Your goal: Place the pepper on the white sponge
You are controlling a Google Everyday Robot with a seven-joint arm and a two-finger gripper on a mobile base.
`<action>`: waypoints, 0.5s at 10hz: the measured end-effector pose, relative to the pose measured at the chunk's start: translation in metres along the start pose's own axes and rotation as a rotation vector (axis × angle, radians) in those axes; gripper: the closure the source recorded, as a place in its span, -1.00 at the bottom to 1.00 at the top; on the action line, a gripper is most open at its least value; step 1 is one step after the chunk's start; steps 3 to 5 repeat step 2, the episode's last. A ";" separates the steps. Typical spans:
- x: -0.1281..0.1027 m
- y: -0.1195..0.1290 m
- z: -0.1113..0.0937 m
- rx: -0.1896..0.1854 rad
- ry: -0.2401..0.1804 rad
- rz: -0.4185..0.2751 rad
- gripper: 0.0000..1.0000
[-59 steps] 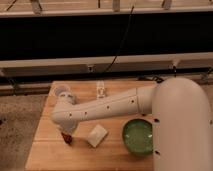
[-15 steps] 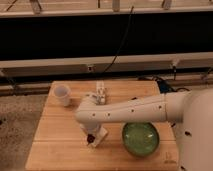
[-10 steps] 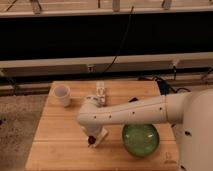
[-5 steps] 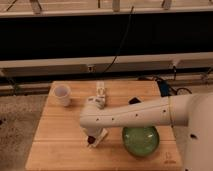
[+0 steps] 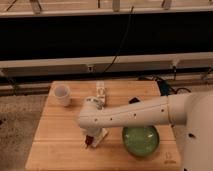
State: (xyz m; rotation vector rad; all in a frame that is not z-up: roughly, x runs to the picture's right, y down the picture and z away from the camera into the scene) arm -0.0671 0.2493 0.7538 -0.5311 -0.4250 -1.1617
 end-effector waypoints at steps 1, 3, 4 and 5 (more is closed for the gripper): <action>0.000 -0.001 -0.001 -0.004 0.004 -0.004 -0.60; 0.000 -0.001 -0.001 -0.008 0.008 -0.008 -0.60; 0.000 -0.001 -0.001 -0.008 0.008 -0.008 -0.60; 0.000 -0.001 -0.001 -0.008 0.008 -0.008 -0.60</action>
